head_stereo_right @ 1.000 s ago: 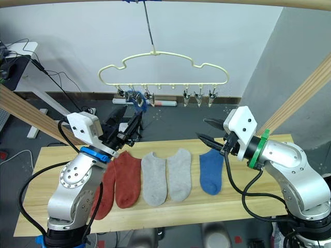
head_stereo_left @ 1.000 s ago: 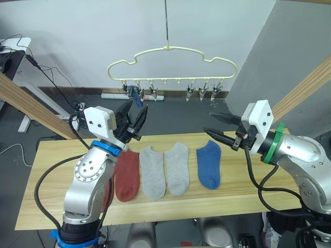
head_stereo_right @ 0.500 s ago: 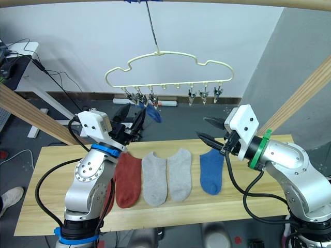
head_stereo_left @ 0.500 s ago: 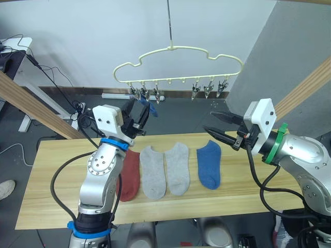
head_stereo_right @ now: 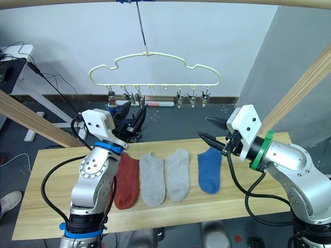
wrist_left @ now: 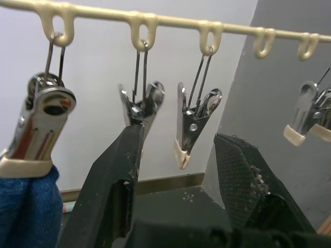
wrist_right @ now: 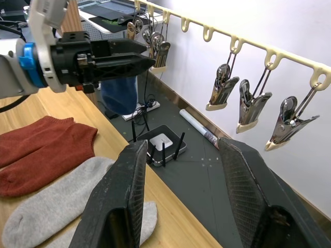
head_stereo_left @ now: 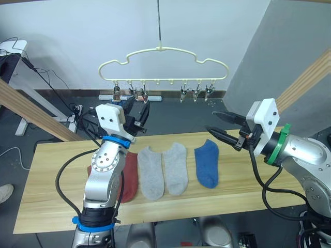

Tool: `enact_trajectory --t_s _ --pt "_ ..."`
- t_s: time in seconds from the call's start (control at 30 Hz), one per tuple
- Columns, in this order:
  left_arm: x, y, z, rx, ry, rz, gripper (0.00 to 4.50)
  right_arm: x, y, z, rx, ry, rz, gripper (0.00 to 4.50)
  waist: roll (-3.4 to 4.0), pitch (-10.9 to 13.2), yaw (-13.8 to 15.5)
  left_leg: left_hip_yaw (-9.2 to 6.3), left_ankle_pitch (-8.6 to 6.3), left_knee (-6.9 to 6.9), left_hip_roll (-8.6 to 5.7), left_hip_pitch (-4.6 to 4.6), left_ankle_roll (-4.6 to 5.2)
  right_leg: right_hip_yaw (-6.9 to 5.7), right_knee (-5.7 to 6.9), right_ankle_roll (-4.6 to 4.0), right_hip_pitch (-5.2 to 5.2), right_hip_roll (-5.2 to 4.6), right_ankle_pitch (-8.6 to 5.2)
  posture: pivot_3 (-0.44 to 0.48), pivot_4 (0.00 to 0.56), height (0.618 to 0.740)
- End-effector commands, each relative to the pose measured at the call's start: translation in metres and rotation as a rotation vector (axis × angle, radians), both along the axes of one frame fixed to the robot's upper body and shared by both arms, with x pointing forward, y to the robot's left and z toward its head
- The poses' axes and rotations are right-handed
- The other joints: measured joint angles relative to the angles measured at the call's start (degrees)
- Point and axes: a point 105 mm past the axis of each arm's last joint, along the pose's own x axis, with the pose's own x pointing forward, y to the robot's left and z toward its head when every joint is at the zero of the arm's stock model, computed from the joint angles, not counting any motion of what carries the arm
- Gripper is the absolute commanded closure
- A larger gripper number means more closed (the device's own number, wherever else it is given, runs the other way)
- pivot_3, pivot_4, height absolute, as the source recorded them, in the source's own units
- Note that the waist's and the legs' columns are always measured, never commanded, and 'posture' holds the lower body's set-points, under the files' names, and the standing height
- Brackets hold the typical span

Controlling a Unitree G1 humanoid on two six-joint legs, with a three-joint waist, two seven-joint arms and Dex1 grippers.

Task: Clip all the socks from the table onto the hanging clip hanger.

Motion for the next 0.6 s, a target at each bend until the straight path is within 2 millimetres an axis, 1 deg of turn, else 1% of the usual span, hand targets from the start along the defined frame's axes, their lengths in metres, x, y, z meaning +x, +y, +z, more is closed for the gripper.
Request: enact_trajectory --t_s 0.03,0.13,0.23,0.33,0.4,0.5,0.6 --pt "-0.003 0.005 0.015 -0.012 -0.070 0.029 2.15 -0.008 0.001 0.011 -0.002 -0.054 0.011 2.26 0.00 0.00 -0.02 0.00 0.00 0.03 0.00 0.00 0.00 0.01 0.00 0.00 0.00 0.00 0.00 -0.296 0.337 0.740" --pt "-0.004 0.007 0.016 -0.024 -0.078 0.041 2.15 -0.008 0.001 0.011 0.000 -0.054 0.014 2.26 0.00 0.00 -0.02 0.01 0.00 0.11 0.01 -0.01 0.00 0.01 0.01 0.00 0.03 0.01 0.00 -0.297 0.339 0.740" --pt "-0.011 0.001 0.013 -0.025 -0.079 0.014 2.15 -0.008 0.001 0.011 -0.002 -0.054 0.014 2.26 0.00 0.00 -0.03 0.01 -0.01 0.17 0.01 -0.01 0.01 0.03 0.01 0.01 0.05 0.01 0.00 -0.296 0.338 0.740" --pt "-0.012 0.001 0.011 -0.036 -0.072 0.020 2.15 -0.008 0.001 0.011 0.002 -0.055 0.012 2.26 0.00 0.00 -0.02 0.01 -0.01 0.19 0.02 -0.02 0.01 0.03 0.00 0.01 0.05 0.01 0.00 -0.297 0.338 0.740" --pt "-0.012 0.001 0.009 -0.037 -0.063 0.024 2.15 -0.008 0.001 0.011 0.001 -0.056 0.012 2.26 0.00 0.00 -0.03 0.00 -0.01 0.21 0.01 -0.03 0.01 0.02 0.01 0.01 0.05 0.01 0.00 -0.297 0.338 0.740" --pt "-0.003 0.003 0.009 -0.063 -0.042 0.039 2.15 -0.008 0.001 0.012 0.003 -0.058 0.013 2.26 0.00 0.00 -0.03 0.01 -0.01 0.23 0.00 -0.02 0.01 0.03 0.01 0.01 0.06 0.01 0.00 -0.297 0.338 0.740" --pt "0.001 0.003 0.013 -0.046 -0.056 0.033 2.15 -0.009 0.002 0.011 0.006 -0.052 0.018 2.26 -0.01 0.00 -0.06 0.01 -0.01 0.24 -0.01 -0.03 0.01 0.03 0.00 0.01 0.06 0.02 0.00 -0.297 0.338 0.740"
